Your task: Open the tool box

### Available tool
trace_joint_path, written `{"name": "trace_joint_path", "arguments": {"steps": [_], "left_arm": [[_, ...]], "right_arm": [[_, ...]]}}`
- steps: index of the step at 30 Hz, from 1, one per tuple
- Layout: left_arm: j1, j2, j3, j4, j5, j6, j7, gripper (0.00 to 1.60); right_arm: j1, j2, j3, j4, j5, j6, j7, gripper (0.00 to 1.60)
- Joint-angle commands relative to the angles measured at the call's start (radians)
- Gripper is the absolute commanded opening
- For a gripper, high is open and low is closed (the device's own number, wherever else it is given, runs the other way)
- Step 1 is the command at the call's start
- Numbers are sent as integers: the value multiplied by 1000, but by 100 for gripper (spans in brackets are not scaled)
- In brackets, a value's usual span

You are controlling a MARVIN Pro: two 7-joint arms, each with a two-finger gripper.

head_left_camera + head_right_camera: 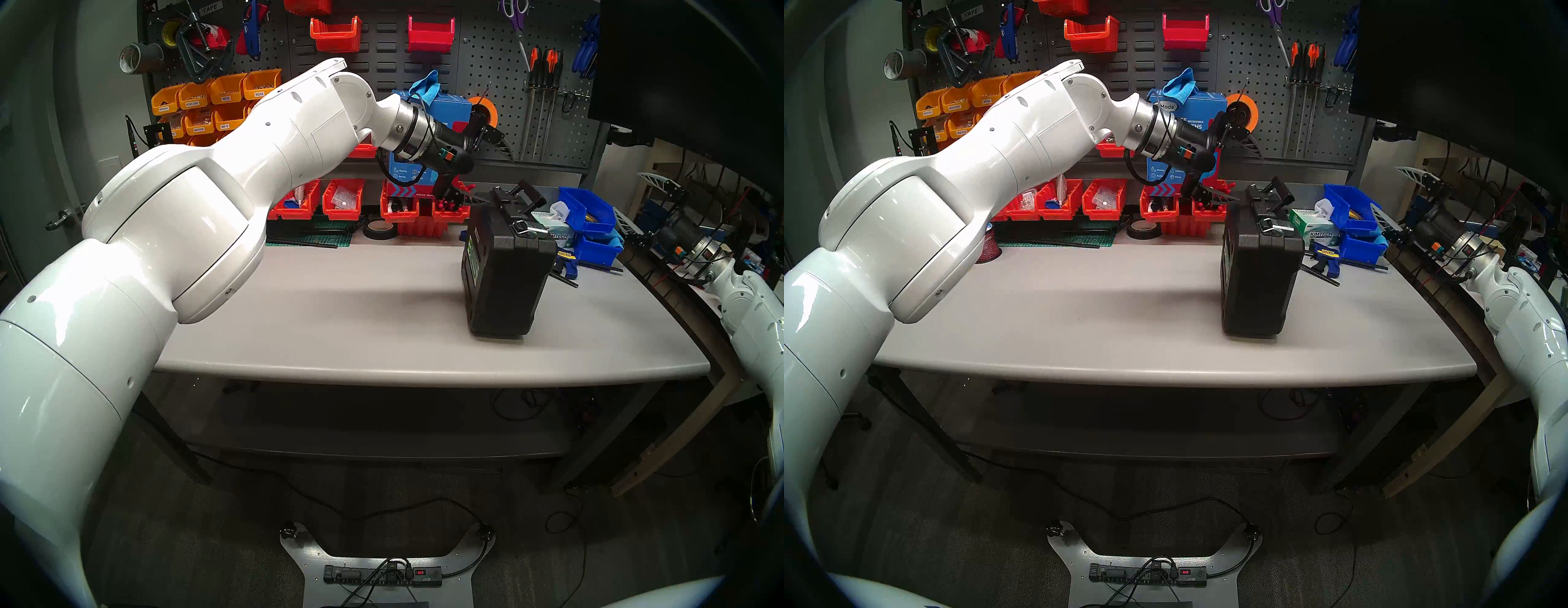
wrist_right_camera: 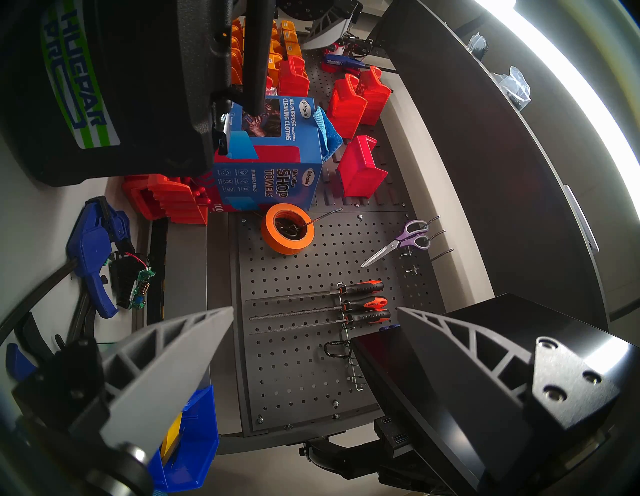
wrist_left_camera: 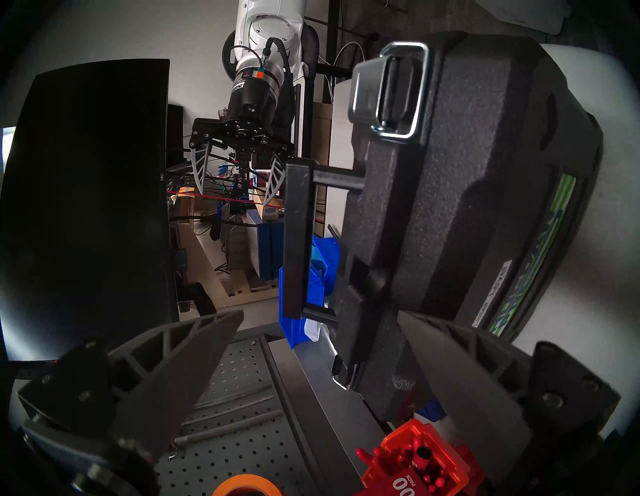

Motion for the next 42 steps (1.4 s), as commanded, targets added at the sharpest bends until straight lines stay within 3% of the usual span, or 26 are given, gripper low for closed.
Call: {"name": "trace_joint_path", "arguments": {"steps": [1,24,42], "left_arm": [[-47,-17,-18,3,-19,2,10,160],[-36,-98,-11,12,-21,2,25,160],[-20,-114,14,4,-16,2,8,160]], "right_arm": [[7,9,7,-3,0,2,-7,160],[7,9,7,-3,1,2,-7,160],[7,9,7,-3,1,2,-7,160]]}}
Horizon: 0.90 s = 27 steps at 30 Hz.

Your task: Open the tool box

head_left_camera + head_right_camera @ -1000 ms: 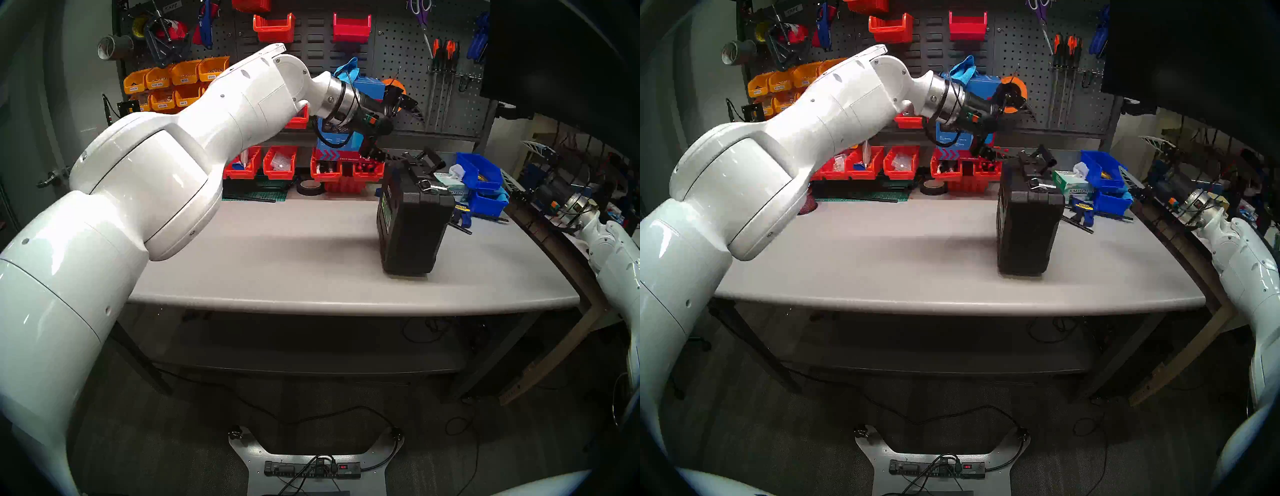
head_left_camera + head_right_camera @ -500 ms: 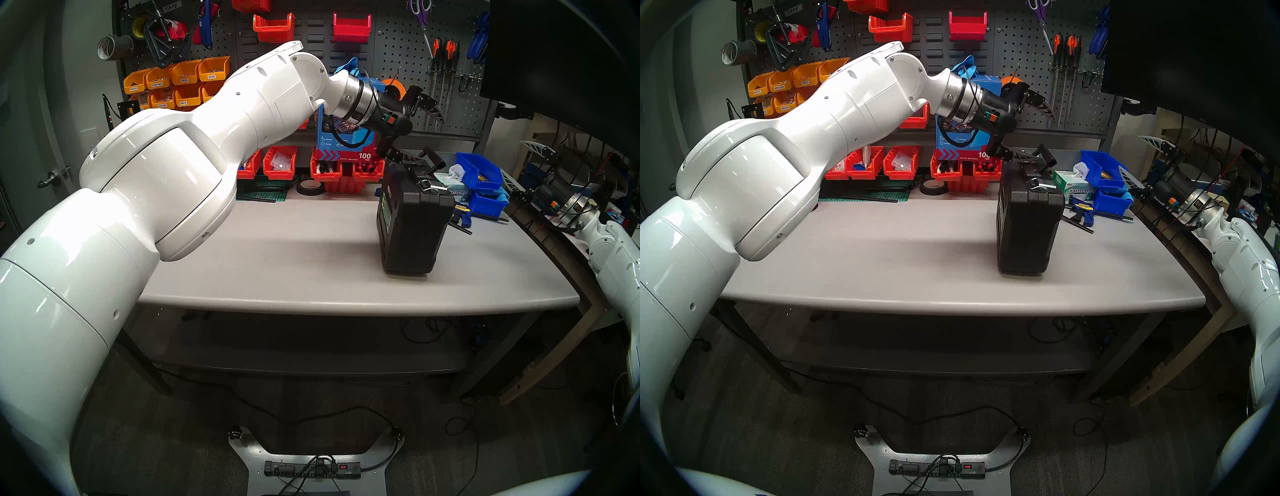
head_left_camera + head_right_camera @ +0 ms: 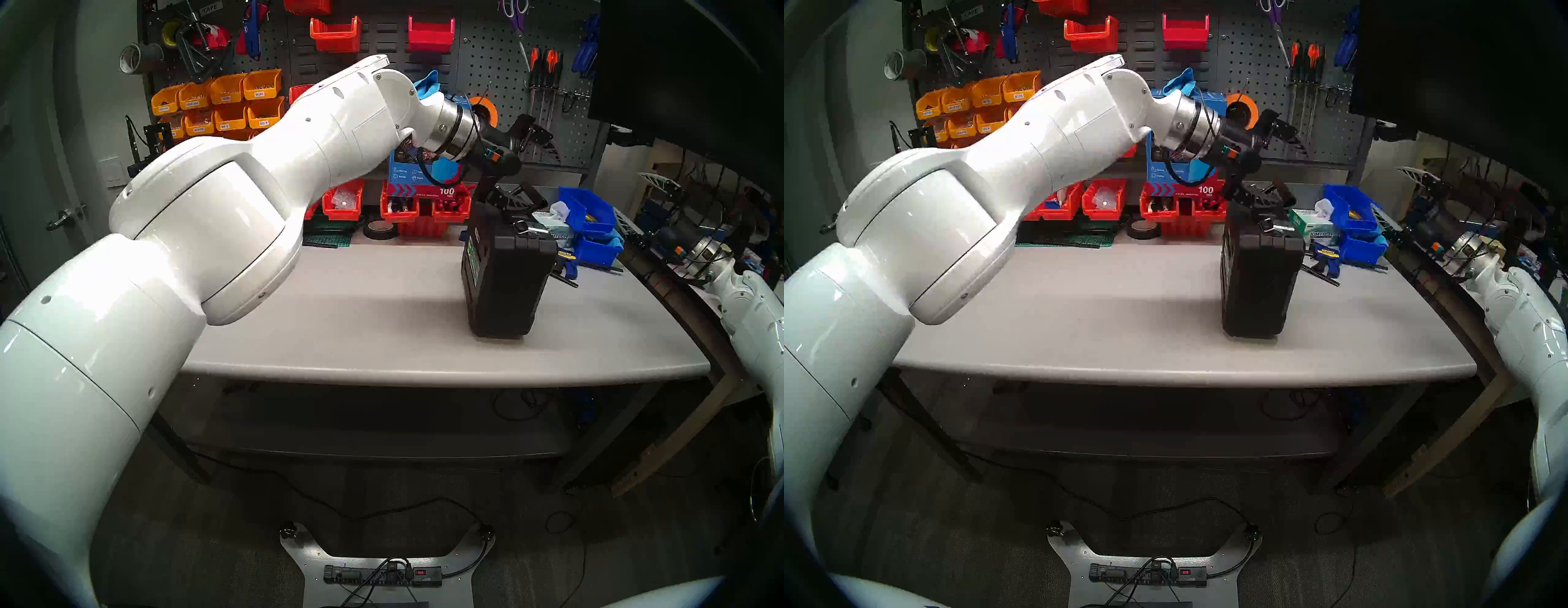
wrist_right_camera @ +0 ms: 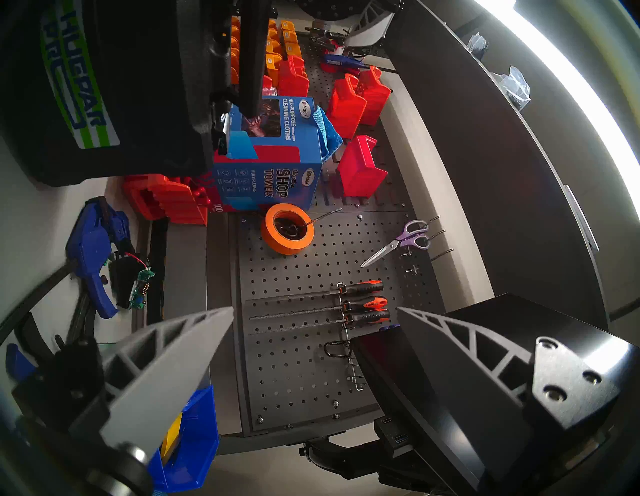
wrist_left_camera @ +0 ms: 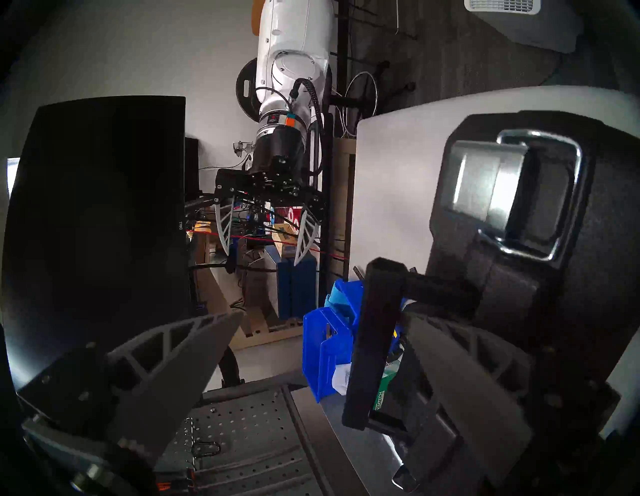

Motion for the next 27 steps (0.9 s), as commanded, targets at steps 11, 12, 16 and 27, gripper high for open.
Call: {"name": "trace_joint_path", "arguments": {"steps": [11,12,16,27], "left_arm": [[-14,-20,28,-1,5,2,-7,160],[-14,-20,30,-1,5,2,-7,160],[-16,-23,39,1,4,2,-11,160],[-16,-26,64,15,13,2,-22,141]], "right_arm": [[7,9,7,-3,0,1,-7,160],[7,9,7,-3,0,1,-7,160],[7,9,7,-3,0,1,-7,160],[7,9,7,-3,0,1,-7,160]]}}
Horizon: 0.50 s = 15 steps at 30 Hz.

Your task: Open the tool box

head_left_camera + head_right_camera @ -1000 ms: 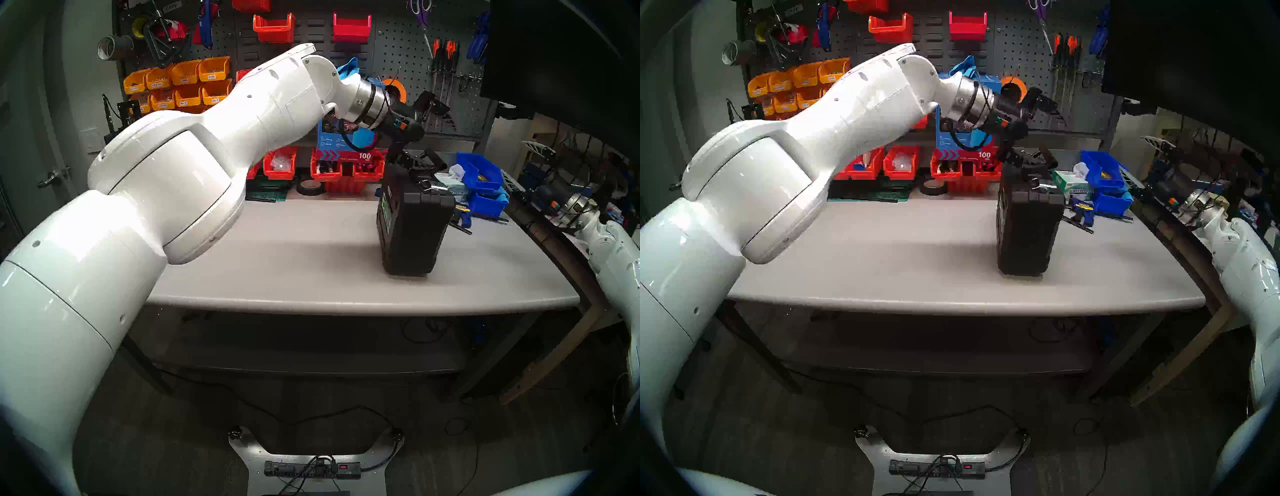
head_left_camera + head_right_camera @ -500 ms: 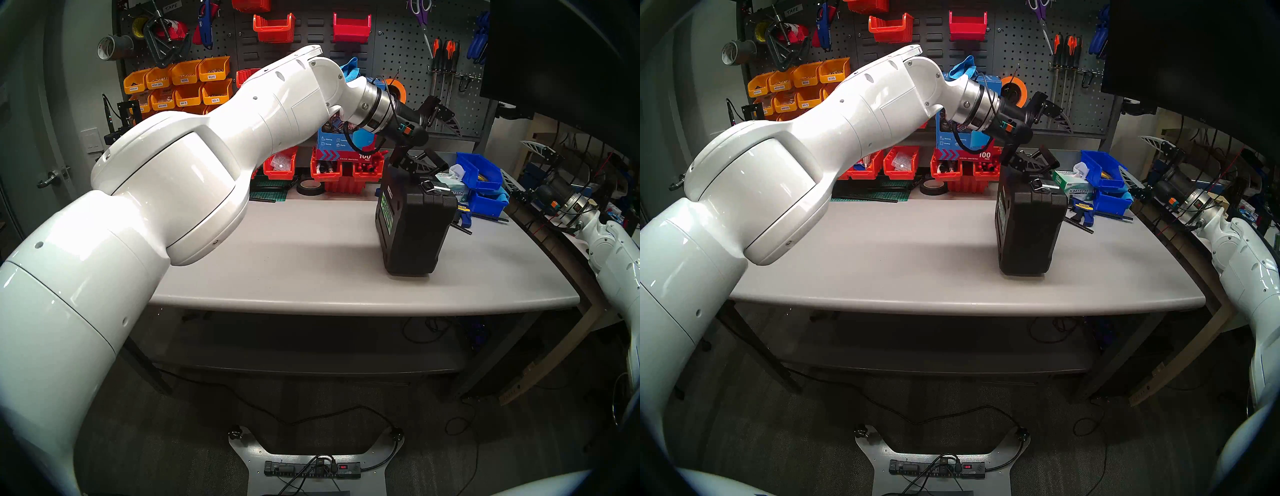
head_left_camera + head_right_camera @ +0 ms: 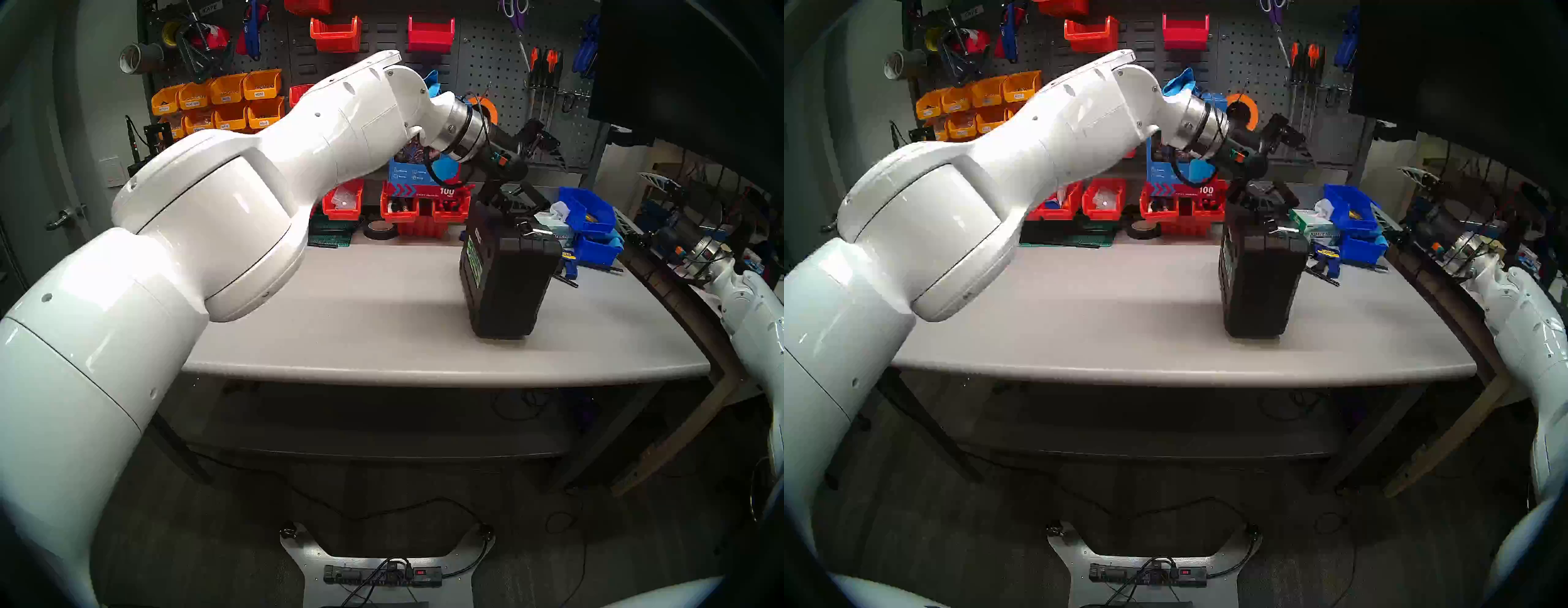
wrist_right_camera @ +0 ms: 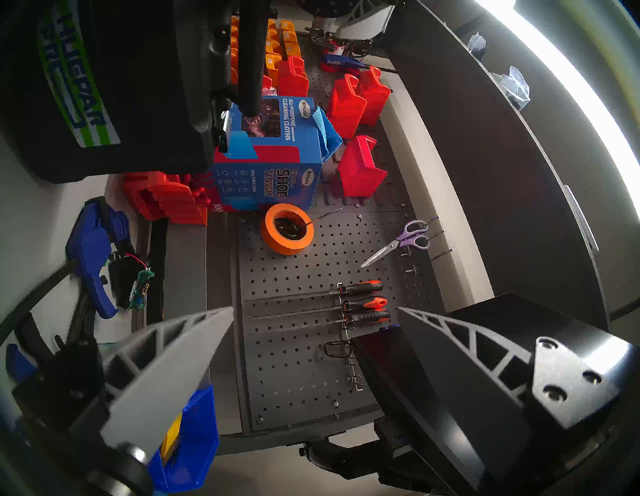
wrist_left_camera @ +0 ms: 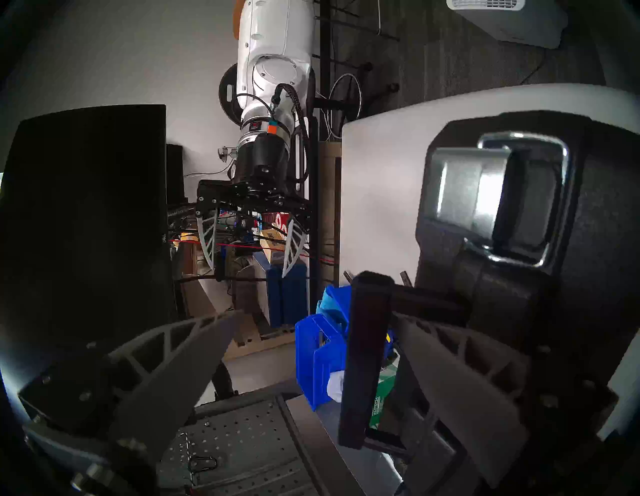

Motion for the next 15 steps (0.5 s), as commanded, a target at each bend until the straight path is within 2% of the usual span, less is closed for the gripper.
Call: {"name": "trace_joint_path", "arguments": {"steps": [1,2,3,6,12,15], "left_arm": [[8,-10,23,10,11,1,-13,117],[9,-10,25,11,11,1,-14,117],[8,-11,27,14,12,1,-16,92],[11,-11,35,20,14,1,-17,72],[15,-10,39,22,14,1,-15,96],[17,-9,38,24,14,1,-13,90]], "right_arm": [[7,9,7,-3,0,2,-7,160],[7,9,7,-3,0,2,-7,160],[7,9,7,-3,0,2,-7,160],[7,9,7,-3,0,2,-7,160],[7,9,7,-3,0,2,-7,160],[7,9,7,-3,0,2,-7,160]]}}
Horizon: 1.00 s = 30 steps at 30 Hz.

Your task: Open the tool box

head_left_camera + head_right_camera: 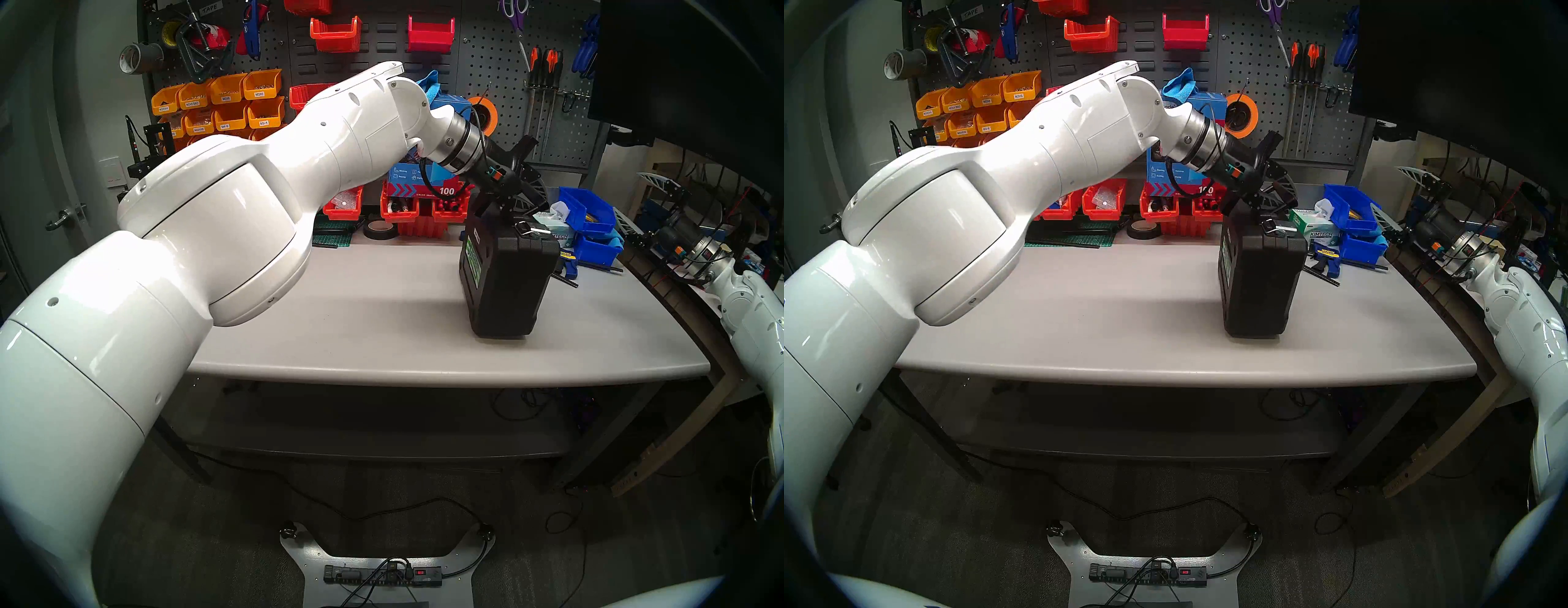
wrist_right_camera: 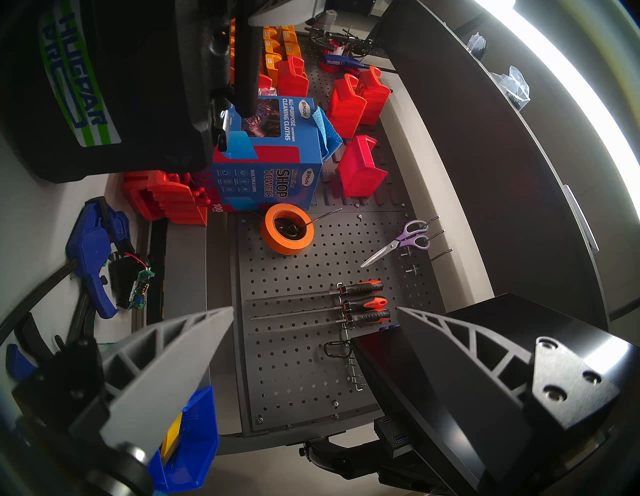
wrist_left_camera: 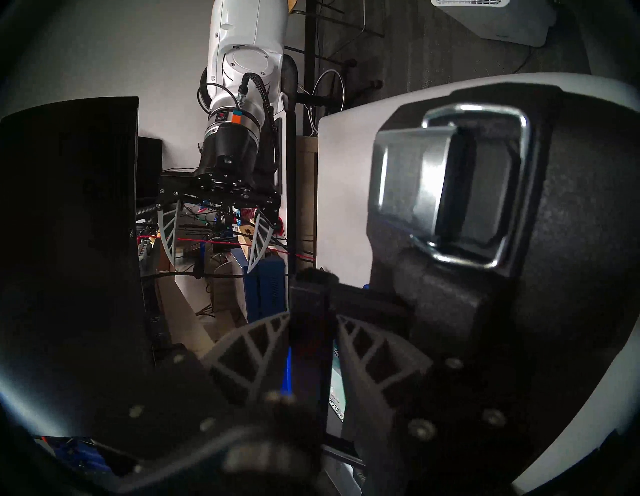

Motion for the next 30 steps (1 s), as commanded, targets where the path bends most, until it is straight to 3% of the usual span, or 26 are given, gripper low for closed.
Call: {"name": "trace_joint_path", "arguments": {"steps": [1,2,3,18,27,30], "left_arm": [[4,1,9,2,-1,2,-3,72],[5,1,9,4,-2,2,-3,58],[5,2,8,5,-2,2,-1,0],[30,68,-31,33,-61,2,19,0],[55,73,-107,49,-142,2,65,0],[84,83,-160,45,-200,2,88,0]], "right_arm": [[7,9,7,-3,0,2,-7,160],[7,9,7,-3,0,2,-7,160],[7,9,7,-3,0,2,-7,160],[7,9,7,-3,-1,2,-7,160],[7,9,8,-3,-2,2,-9,160],[7,9,8,-2,-2,2,-10,160]]}}
